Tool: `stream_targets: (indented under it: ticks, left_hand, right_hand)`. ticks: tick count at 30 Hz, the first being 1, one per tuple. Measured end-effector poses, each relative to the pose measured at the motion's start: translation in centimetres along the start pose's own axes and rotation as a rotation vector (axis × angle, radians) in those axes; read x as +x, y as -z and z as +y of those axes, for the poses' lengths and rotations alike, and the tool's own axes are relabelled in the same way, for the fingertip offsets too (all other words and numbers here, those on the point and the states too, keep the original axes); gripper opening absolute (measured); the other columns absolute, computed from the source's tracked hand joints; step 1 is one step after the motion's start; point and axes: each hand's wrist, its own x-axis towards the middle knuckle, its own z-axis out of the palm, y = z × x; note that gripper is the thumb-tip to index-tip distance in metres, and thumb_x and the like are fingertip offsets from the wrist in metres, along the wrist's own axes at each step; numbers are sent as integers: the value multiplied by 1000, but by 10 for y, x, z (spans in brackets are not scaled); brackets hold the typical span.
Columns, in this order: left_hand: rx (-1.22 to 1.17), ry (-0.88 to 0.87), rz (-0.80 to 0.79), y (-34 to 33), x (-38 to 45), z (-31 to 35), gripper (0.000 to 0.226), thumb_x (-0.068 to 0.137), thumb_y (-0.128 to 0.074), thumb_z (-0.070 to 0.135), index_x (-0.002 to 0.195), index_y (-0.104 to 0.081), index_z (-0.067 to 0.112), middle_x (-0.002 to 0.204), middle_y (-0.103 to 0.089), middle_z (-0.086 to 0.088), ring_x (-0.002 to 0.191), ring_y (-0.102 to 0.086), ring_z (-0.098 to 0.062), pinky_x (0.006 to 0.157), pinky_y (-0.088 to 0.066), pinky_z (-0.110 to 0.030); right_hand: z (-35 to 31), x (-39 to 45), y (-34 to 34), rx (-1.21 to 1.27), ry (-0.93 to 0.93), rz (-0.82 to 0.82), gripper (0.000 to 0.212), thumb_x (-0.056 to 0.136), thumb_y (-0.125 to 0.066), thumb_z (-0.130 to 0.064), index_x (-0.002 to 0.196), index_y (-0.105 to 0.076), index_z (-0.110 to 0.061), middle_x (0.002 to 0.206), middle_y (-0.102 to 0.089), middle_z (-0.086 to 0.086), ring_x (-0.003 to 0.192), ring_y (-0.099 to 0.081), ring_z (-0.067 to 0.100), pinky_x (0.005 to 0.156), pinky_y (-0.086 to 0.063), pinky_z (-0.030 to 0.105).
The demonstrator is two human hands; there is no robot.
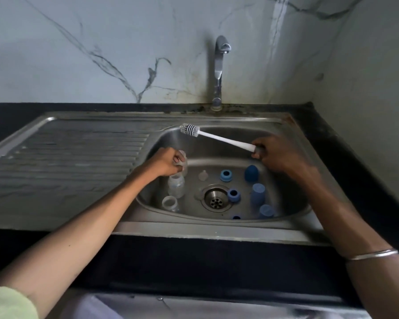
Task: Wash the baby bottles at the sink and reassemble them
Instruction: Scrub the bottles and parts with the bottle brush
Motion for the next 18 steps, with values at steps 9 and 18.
stream_targets:
  ticks: [9,18]
  left_hand:
    - [198,40,-246,-11,-5,-8,71,67,-92,25,130,-59,21,120,-62,-1,99,-61,-17,82,-50,-28]
    - [329,71,-343,-18,1,-3,69,72,-89,21,132,-57,14,128,-58,-8,107,-61,-23,83,-53,-31]
  right_hand:
    - [2,5,-11,-28,26,-82,35,96,-56,-12,130,-56,-18,126,-58,7,105,-52,14,89,-34,25]
    - [8,11,-12,-52,23,-88,37,96,-56,-12,132,-56,-18,127,-59,6,99,-47,9,88,-33,24]
